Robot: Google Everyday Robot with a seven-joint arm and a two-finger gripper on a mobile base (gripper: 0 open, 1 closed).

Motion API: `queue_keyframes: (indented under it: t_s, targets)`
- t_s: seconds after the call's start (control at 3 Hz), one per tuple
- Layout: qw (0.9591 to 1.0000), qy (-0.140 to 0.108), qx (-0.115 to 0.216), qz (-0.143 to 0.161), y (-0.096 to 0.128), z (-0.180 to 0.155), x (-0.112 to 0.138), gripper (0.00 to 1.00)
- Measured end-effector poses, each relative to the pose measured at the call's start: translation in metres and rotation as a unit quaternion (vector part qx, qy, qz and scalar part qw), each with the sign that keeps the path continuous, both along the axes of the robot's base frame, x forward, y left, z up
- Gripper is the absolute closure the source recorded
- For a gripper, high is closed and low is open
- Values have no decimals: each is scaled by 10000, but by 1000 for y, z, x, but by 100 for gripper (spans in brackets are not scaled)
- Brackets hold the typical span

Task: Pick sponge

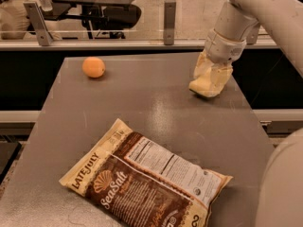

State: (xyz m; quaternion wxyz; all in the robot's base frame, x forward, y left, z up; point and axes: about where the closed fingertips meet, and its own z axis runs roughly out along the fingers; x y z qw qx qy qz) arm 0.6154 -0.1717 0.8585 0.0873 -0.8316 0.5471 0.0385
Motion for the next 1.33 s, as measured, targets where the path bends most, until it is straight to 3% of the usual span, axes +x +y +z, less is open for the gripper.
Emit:
queue_keyframes:
  t_s: [0.33, 0.67, 1.33]
  targets:
    - [9992, -105, 377, 44, 20, 31, -5, 95]
    - [9962, -304, 809, 128, 48, 73, -8, 100]
    - [9887, -564, 1354, 296, 90, 130, -18, 100]
